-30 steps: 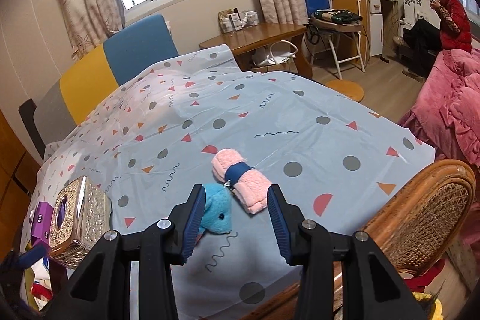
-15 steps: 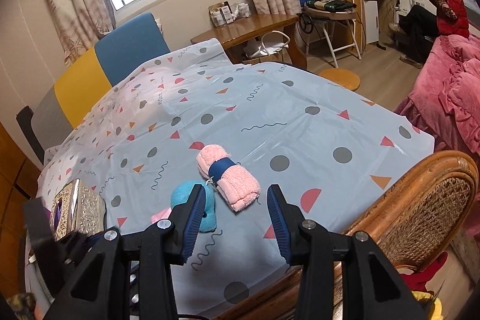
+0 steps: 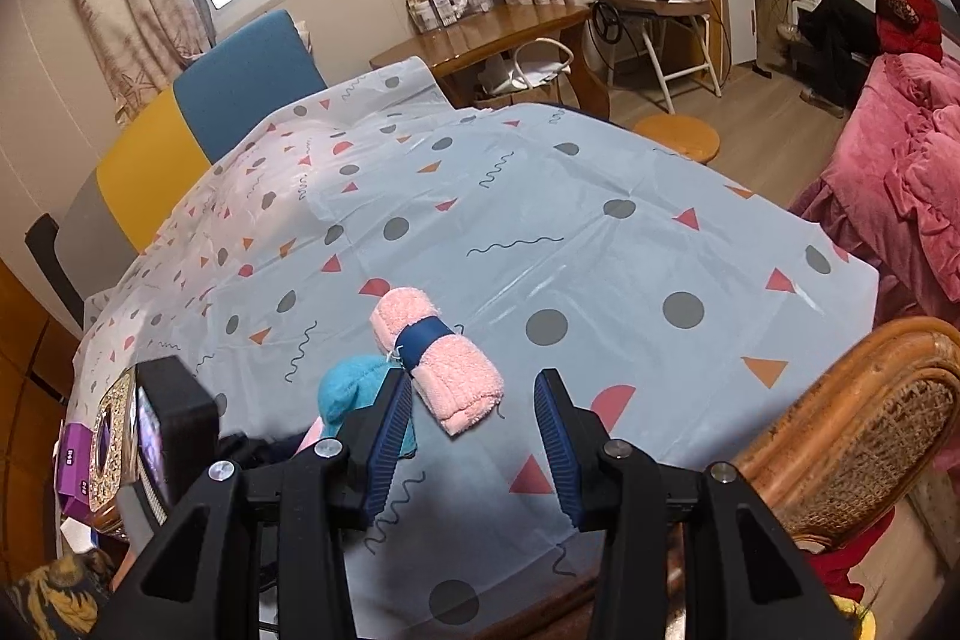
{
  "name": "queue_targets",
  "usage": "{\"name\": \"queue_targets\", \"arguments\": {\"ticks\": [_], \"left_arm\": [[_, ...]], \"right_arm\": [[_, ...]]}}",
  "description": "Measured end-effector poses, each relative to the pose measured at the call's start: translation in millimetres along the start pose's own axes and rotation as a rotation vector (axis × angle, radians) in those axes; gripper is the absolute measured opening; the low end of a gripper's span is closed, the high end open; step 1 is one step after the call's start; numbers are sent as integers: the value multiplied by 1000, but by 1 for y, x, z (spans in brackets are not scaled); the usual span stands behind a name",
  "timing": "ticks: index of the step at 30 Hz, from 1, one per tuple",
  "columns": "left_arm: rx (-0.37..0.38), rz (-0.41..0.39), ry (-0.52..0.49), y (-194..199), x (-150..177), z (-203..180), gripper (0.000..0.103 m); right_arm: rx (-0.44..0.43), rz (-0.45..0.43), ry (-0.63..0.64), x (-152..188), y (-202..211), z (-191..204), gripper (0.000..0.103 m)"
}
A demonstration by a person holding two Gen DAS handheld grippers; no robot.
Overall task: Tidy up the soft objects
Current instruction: 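Grasp the blue plush bear with the left tool while the right tool grasps the pink towel roll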
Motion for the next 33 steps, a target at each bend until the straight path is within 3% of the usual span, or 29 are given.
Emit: {"name": "queue_targets", "arguments": {"ticks": [7, 13, 17, 19, 25, 33], "left_arm": [[-7, -7, 117, 17, 28, 23, 35], [-39, -40, 142, 26, 47, 28, 35], [-42, -47, 174, 32, 54, 33, 35], [-47, -52, 177, 34, 58, 33, 35], [-61, -69, 196, 38, 65, 32, 35], [-65, -74, 206, 42, 70, 33, 34]], "right_arm": [[-39, 120, 27, -21, -36, 21, 43], [-2, 330, 139, -35, -101, 45, 43], [46, 409, 198, -36, -133, 54, 43], [49, 451, 232, -34, -142, 60, 48], [154, 485, 314, -32, -162, 72, 51], [271, 379, 292, -19, -178, 70, 48]]}}
Point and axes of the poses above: each gripper's, at about its wrist camera, not at the fingertips, and y roughly against the way its jaws point, z to its left, x to its underside, the point moved 2 cm from there along -y, roughly the way its jaws point, and after that the axes turned 4 degrees about y, right-handed, at the moved point
